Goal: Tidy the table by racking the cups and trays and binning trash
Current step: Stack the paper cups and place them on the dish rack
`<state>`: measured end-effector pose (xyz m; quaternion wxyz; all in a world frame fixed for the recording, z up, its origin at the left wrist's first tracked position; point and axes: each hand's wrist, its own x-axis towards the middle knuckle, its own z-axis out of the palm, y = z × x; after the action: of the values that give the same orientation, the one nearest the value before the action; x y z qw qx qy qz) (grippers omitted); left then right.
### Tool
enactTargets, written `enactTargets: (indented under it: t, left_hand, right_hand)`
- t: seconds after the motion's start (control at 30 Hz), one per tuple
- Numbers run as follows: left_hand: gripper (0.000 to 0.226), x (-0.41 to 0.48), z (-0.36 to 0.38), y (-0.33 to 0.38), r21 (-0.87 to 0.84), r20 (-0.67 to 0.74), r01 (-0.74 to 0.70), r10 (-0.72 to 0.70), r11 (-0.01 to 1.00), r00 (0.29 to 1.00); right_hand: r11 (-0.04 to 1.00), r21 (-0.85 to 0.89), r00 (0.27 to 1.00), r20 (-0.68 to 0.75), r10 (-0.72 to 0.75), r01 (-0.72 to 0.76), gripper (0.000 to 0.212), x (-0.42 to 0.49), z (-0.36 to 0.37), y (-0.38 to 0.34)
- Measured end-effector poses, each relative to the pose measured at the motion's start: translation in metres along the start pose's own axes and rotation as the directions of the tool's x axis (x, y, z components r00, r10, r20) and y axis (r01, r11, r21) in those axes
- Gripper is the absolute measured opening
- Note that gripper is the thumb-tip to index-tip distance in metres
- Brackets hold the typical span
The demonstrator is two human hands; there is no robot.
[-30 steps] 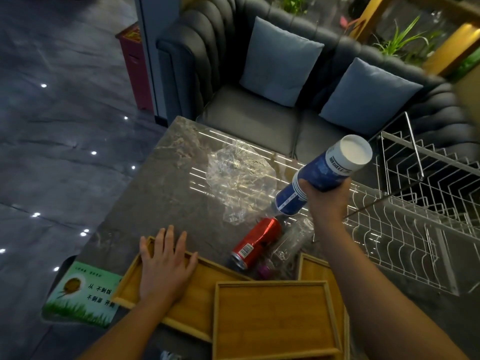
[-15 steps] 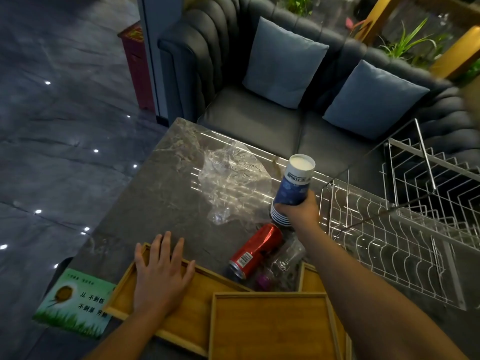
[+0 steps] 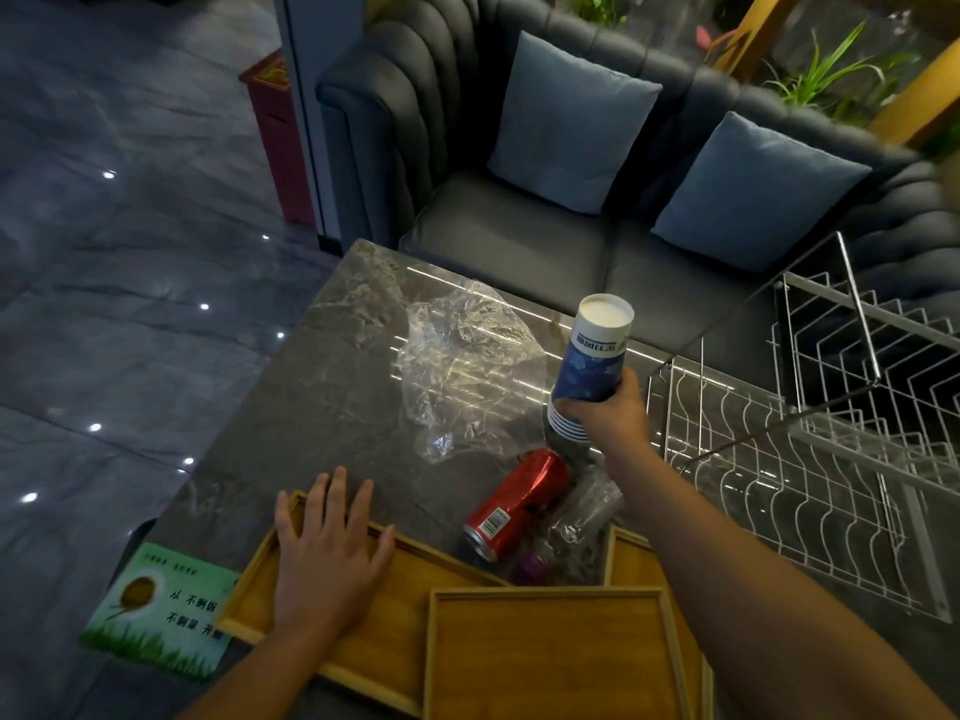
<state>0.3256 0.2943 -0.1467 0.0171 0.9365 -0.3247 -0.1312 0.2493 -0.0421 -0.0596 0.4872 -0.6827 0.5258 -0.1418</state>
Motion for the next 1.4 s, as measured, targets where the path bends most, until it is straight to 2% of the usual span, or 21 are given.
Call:
enactTargets:
  t: [0.2, 0.43, 0.57, 0.7, 0.87, 1.03, 1.13, 1.27, 1.33, 1.4]
  left_hand:
    - [0.079, 0.0, -0.003, 0.0, 0.006, 0.005, -0.002, 0.002, 1.0, 1.0]
    - [0.072, -0.001, -0.013, 0.004, -0.051, -0.006, 0.027, -0.028, 0.998, 1.0]
    - [0.058, -0.002, -0.023, 0.011, -0.109, 0.014, 0.067, -0.066, 0.992, 0.998]
    - [0.053, -0.012, -0.035, 0.03, -0.148, -0.057, -0.011, 0.003, 0.989, 0.998]
    - [0.049, -0.028, -0.05, 0.079, -0.258, -0.136, -0.188, 0.157, 0.948, 0.978]
    - [0.046, -0.032, -0.054, 0.143, -0.236, -0.244, -0.428, 0.373, 0.872, 0.895]
    - [0.049, -0.032, -0.049, 0.178, -0.127, -0.195, -0.444, 0.417, 0.887, 0.888]
    - [0.065, -0.036, -0.035, 0.212, -0.084, -0.113, -0.468, 0.458, 0.88, 0.882]
    - [0.073, -0.036, -0.025, 0.219, -0.066, -0.107, -0.479, 0.471, 0.875, 0.875]
    - [0.072, -0.036, -0.011, 0.221, -0.068, -0.128, -0.505, 0.495, 0.86, 0.859]
  right_hand:
    - [0.987, 0.091, 0.991, -0.021, -0.135, 0.136, 0.075, -0.041, -0.006, -0.017]
    - [0.973, 0.183, 0.978, 0.122, -0.167, 0.143, 0.073, -0.108, -0.001, -0.015]
    - [0.96, 0.257, 0.968, 0.187, -0.166, 0.115, 0.073, -0.137, -0.002, -0.005]
    - [0.945, 0.281, 0.956, 0.191, -0.223, 0.165, 0.072, -0.159, -0.025, -0.01]
    - [0.924, 0.28, 0.953, 0.08, -0.292, 0.26, 0.073, -0.175, -0.087, -0.026]
    - [0.896, 0.238, 0.928, -0.093, -0.362, 0.374, 0.068, -0.183, -0.157, -0.045]
    - [0.885, 0.237, 0.915, -0.156, -0.373, 0.401, 0.069, -0.179, -0.197, -0.052]
    - [0.881, 0.216, 0.898, -0.235, -0.372, 0.421, 0.07, -0.168, -0.246, -0.058]
    - [0.881, 0.22, 0.895, -0.261, -0.361, 0.419, 0.073, -0.162, -0.266, -0.06]
    - [0.874, 0.233, 0.892, -0.267, -0.364, 0.426, 0.074, -0.153, -0.282, -0.064]
